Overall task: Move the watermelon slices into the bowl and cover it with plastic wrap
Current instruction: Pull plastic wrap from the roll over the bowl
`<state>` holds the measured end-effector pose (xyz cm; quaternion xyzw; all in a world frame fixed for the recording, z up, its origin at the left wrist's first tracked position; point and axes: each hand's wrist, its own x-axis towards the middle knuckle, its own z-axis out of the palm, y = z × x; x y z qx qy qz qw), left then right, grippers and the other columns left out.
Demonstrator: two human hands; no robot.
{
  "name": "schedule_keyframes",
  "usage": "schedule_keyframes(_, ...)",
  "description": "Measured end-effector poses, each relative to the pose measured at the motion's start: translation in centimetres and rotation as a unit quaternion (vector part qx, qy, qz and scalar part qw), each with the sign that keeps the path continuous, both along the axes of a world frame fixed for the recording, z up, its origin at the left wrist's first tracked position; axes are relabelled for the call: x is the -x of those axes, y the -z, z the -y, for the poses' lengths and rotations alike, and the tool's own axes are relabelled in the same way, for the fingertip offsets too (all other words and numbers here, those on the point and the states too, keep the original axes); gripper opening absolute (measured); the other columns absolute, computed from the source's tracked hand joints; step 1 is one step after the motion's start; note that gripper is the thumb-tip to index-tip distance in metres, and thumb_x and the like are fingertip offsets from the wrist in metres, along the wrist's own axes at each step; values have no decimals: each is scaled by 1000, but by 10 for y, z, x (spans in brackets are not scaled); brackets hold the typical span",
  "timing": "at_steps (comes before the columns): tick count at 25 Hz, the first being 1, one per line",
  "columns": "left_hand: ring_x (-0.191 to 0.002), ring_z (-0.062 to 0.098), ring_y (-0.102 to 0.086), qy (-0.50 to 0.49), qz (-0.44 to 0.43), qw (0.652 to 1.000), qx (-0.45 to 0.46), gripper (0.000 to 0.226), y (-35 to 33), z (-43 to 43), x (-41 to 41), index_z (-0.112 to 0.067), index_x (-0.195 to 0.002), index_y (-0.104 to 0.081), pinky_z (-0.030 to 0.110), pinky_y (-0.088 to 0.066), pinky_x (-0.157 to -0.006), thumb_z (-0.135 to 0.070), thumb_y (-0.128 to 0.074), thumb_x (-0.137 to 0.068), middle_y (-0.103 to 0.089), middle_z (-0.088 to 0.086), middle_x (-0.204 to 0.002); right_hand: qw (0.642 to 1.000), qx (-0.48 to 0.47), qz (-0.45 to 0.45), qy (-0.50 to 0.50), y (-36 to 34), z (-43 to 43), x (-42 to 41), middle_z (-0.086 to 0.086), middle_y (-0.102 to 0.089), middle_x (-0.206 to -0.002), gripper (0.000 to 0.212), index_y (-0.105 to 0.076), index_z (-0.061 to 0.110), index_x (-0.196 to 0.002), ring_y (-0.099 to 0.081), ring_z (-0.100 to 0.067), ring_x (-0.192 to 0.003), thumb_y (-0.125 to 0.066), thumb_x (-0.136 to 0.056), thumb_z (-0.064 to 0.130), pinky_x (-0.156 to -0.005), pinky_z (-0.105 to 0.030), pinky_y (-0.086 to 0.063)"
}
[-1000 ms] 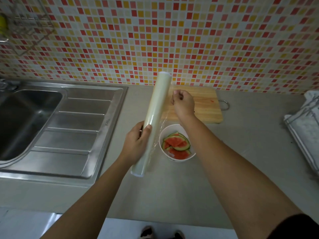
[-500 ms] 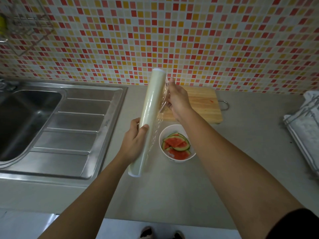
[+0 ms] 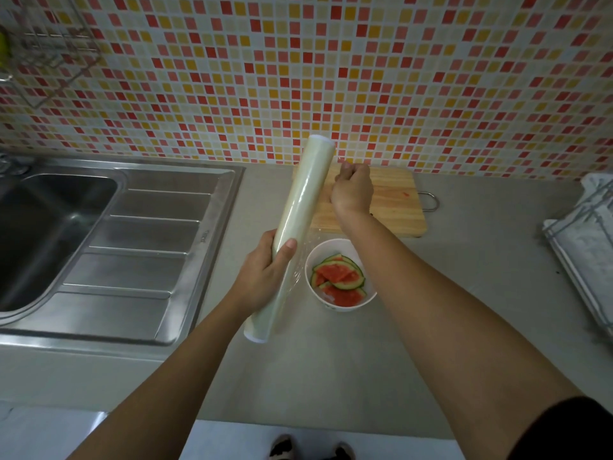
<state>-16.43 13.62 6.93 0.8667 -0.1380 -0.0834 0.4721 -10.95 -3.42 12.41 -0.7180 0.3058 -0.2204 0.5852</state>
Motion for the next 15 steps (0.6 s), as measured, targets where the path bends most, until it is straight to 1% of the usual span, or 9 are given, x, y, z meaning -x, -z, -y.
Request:
schedule_keyframes(1,-79,1,-55,8,-6,1000,-11,34,-1,0,-2,-28,-111,-47,20,-37,-58,-53,-40,-90,-56,-18,-86,999,46,-2,5,1,0,3,-5,-56,-91,25,-47,5,-103,-54,-21,-84,-30,-100,24,-73,-37,-45)
schedule_keyframes(3,-72,4,-53,13,-18,999,-26,25,-5,2,-7,-24,-95,-50,24,-36,-56,-47,-42,-90,-55,-11,-78,992,130,-1,7,3,-1,8,-9,-59,-95,24,-45,6,-100,-55,-23,-85,-28,-100,23,-70,-33,-39)
schedule_keyframes(5,-67,9,-52,-1,-29,999,-19,24,-11,5,-11,-23,-83,-49,27,-35,-54,-45,-41,-87,-54,-6,-72,983,182,6,10,4,-2,12,-11,-60,-97,24,-46,6,-98,-54,-23,-85,-29,-100,22,-69,-33,-39)
schedule_keyframes(6,-67,10,-52,-5,-32,999,-9,26,-13,6,-11,-24,-82,-48,27,-35,-54,-48,-40,-83,-55,-5,-72,981,192,7,10,4,-2,13,-9,-60,-97,22,-46,7,-96,-53,-21,-84,-29,-100,21,-69,-33,-39)
schedule_keyframes(8,-68,7,-56,0,-18,1000,4,33,-17,6,-9,-29,-91,-47,23,-37,-52,-59,-42,-79,-58,-9,-77,987,162,5,15,5,2,13,-6,-59,-100,18,-44,11,-93,-52,-17,-86,-30,-100,19,-70,-30,-37)
schedule_keyframes(10,-68,-1,-59,15,21,1000,8,42,-21,5,-6,-35,-102,-44,13,-39,-50,-67,-50,-76,-59,-15,-82,994,109,7,21,5,6,15,-6,-60,-104,16,-43,15,-92,-53,-18,-90,-29,-100,18,-71,-28,-34)
schedule_keyframes(11,-68,-5,-59,19,42,999,10,42,-23,5,-6,-36,-104,-44,8,-39,-48,-66,-53,-76,-59,-16,-82,993,117,10,25,5,8,17,-7,-61,-101,16,-44,14,-95,-55,-21,-90,-30,-100,20,-71,-29,-35)
schedule_keyframes(13,-69,-8,-57,13,84,996,3,38,-26,5,-12,-35,-104,-44,3,-39,-50,-63,-54,-79,-58,-18,-82,993,115,28,15,5,10,21,-5,-60,-87,27,-45,8,-103,-60,-27,-85,-29,-100,30,-69,-34,-41)
schedule_keyframes(15,-71,-5,-55,2,119,993,-16,40,-30,4,-22,-29,-106,-44,6,-38,-50,-60,-53,-82,-58,-15,-84,997,62,41,-7,7,6,28,0,-58,-77,38,-46,10,-106,-62,-28,-79,-26,-99,42,-69,-42,-50)
